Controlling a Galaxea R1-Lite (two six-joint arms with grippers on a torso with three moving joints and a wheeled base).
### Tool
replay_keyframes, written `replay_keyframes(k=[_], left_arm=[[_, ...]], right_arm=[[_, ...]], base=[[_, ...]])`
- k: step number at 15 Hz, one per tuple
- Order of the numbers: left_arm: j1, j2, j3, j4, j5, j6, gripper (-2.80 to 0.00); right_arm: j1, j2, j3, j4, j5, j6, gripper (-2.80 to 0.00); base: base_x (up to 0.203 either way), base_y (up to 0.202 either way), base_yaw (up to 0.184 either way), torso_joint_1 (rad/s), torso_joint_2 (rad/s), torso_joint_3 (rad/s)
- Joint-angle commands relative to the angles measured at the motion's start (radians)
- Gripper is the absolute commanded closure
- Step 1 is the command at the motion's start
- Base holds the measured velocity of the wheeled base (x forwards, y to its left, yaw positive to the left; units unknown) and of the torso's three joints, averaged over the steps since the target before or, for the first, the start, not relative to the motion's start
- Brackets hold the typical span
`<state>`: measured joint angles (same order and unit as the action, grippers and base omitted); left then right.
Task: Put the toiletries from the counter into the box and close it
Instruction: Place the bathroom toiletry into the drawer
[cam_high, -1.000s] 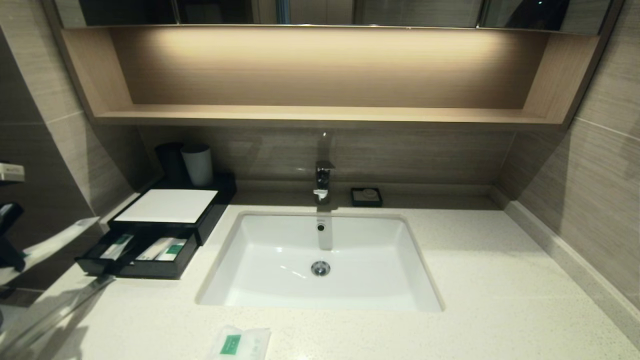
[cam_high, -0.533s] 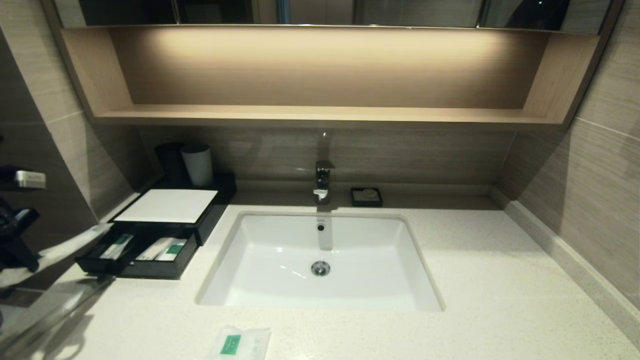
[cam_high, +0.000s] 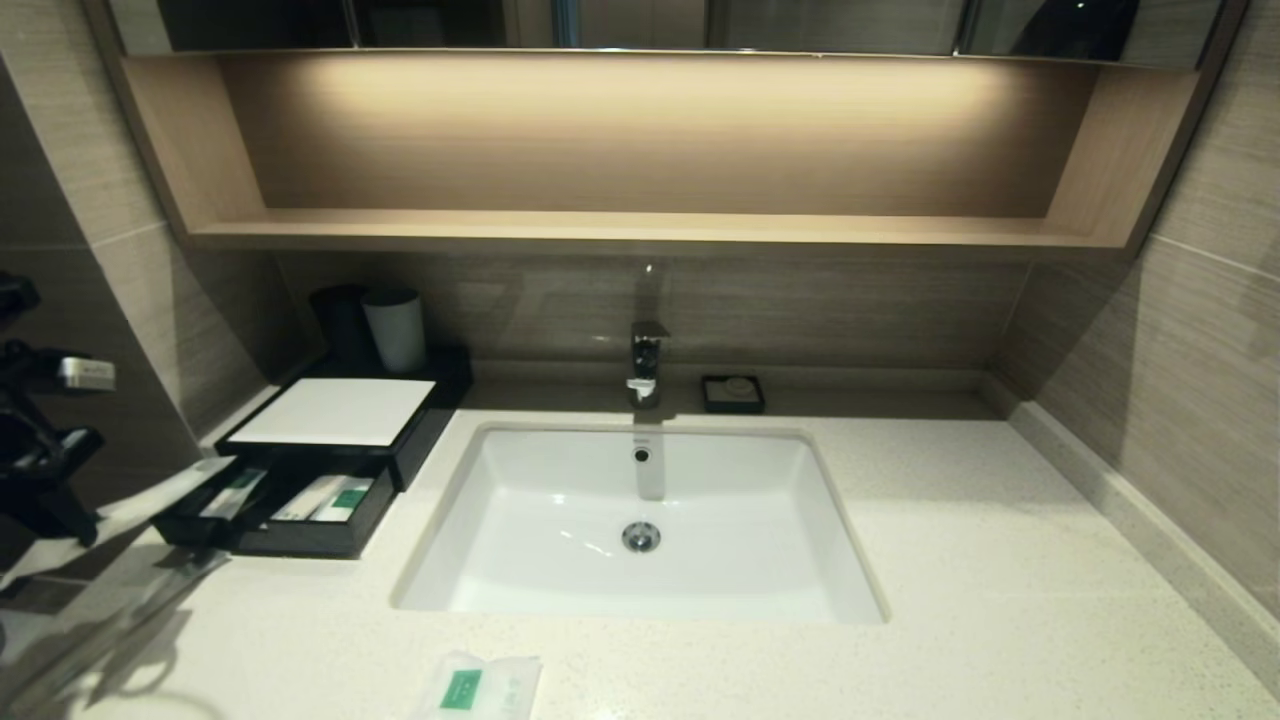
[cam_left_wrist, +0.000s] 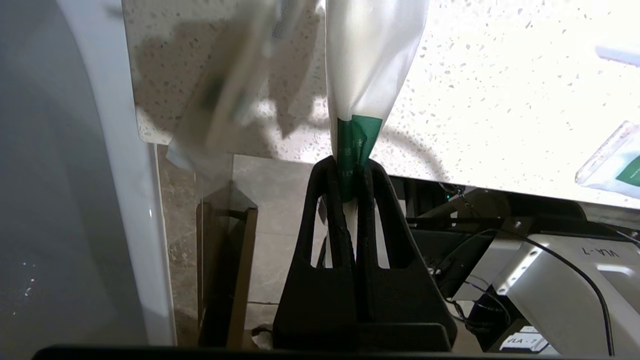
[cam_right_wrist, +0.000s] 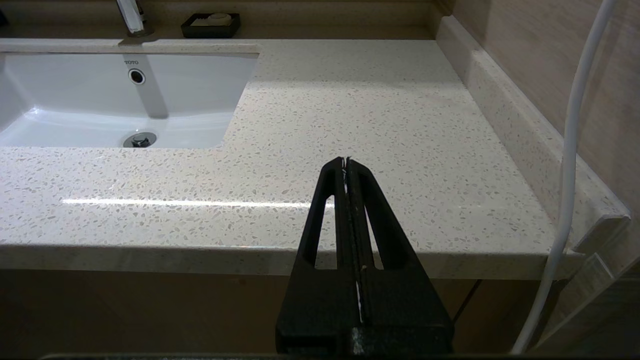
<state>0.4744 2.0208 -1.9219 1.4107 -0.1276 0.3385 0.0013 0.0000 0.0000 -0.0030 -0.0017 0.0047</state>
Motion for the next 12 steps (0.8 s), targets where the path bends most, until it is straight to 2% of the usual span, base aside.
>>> replay_keyframes(k=[1,6,12], left_arm=[[-0.011,0.025,-0.003,-0.012,-0.001,0.002,0.00],[-0.044,0.068,-0.003,-0.048,0.005,-0.002,0.00],[-0.048,0.098,-0.003,-0.101,0.013,-0.006,0.00]], right_arm=[[0.000,0.000,0.002,0.000,0.000,0.000,0.00],[0.000,0.000,0.002,0.000,0.000,0.000,0.00],[0.000,0.000,0.002,-0.001,0.000,0.000,0.00]], base=[[0.000,0.000,0.000,0.000,0.00,0.000],[0.000,0.000,0.000,0.000,0.00,0.000],[0.000,0.000,0.000,0.000,0.00,0.000]])
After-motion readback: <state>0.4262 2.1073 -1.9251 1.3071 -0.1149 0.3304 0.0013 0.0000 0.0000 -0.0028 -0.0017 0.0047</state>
